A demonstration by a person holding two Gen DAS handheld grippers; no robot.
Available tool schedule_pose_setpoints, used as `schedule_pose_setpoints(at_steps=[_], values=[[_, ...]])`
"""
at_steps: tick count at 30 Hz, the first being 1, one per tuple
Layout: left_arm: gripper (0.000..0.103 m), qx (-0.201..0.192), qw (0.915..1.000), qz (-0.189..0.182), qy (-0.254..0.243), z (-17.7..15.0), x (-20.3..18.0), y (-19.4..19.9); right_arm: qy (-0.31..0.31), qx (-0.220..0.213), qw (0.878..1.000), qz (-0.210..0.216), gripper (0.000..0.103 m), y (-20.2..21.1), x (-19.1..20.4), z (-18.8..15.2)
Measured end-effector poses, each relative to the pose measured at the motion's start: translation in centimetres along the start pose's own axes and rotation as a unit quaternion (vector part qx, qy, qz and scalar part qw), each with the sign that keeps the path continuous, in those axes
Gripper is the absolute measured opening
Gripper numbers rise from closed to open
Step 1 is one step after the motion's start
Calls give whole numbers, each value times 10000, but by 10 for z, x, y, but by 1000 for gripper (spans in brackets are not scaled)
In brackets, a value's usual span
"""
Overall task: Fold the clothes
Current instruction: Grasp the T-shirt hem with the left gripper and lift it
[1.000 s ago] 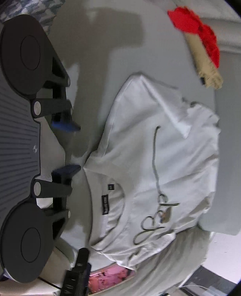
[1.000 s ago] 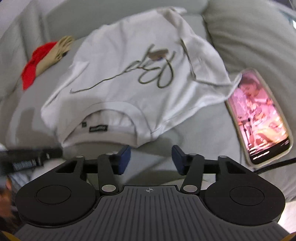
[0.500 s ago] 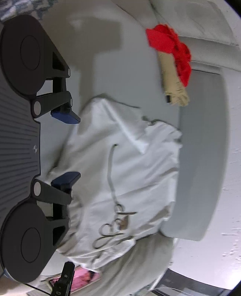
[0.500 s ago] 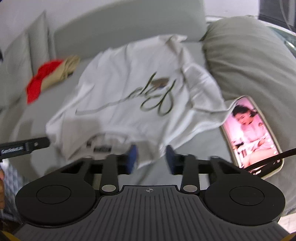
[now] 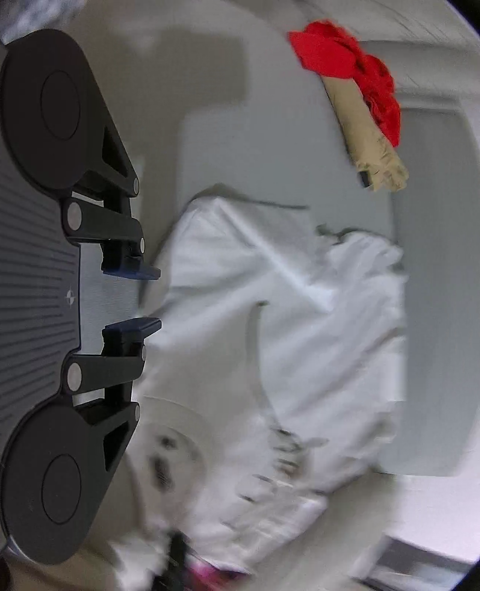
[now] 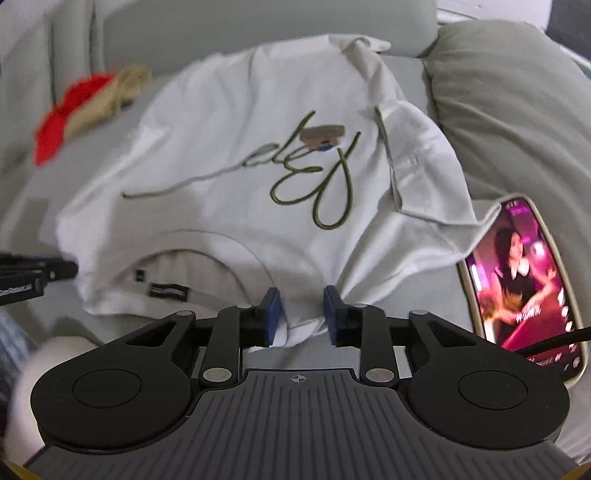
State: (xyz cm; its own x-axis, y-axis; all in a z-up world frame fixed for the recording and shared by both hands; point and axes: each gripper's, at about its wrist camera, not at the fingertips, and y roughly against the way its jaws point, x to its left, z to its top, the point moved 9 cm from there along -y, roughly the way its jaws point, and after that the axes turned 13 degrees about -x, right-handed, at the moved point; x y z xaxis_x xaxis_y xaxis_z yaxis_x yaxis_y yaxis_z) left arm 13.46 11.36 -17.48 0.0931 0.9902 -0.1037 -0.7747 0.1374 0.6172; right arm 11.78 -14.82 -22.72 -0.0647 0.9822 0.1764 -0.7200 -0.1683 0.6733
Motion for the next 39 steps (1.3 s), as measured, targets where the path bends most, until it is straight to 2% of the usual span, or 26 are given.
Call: schedule_pose_setpoints(at_steps=[1,2,5,7,10,14,18,23,24,25,26,27,29,33,35,37,39], values=[[45,-290,9993,-16,246,10,11,4,-209,-163,9995,177,37,4,-2,0],[45,-465,9978,38,464,18,23,-1,-458,-398,9974,380,38,6,-4,0],[43,-869,9899,267,1086,37,61,-23,-948,-704,9904,722,38,11,-8,0],[36,-772,9885,334,1255,40,76,-51,-1208,-887,9846,898,39,15,-10,3],[34,-529,9950,446,719,45,75,-89,-1302,-974,9817,991,38,17,-13,4],[34,-436,9985,326,88,52,63,-121,-1135,-1070,9832,952,38,21,-9,8],[36,-345,9992,123,-163,58,57,-144,-981,-933,9862,956,38,15,-2,7],[34,-289,9979,65,-569,55,51,-160,-1172,-663,9867,914,38,4,-7,2],[31,-281,9976,60,-626,55,50,-161,-1225,-612,9865,893,38,2,-8,0],[14,-262,9973,-30,-679,55,47,-161,-1263,-579,9863,885,38,0,-9,-1],[5,-239,9969,-149,-730,55,42,-161,-1263,-562,9865,878,38,0,-8,-1],[1,-242,9959,-174,-849,55,38,-160,-1263,-545,9867,870,38,-1,-8,-1],[0,-310,9930,-137,-1128,55,32,-157,-1242,-504,9873,852,38,-2,-8,-2],[0,-558,9962,7,-671,67,48,-139,-1214,-439,9882,819,38,-3,-8,-3],[0,-797,9958,194,-398,76,63,-119,-1242,-432,9879,825,38,-3,-9,-3],[0,-1047,9934,466,-6,84,83,-96,-1291,-427,9872,836,38,-3,-10,-3],[0,-1259,9873,834,497,87,110,-72,-1333,-429,9865,846,38,-3,-12,-3]])
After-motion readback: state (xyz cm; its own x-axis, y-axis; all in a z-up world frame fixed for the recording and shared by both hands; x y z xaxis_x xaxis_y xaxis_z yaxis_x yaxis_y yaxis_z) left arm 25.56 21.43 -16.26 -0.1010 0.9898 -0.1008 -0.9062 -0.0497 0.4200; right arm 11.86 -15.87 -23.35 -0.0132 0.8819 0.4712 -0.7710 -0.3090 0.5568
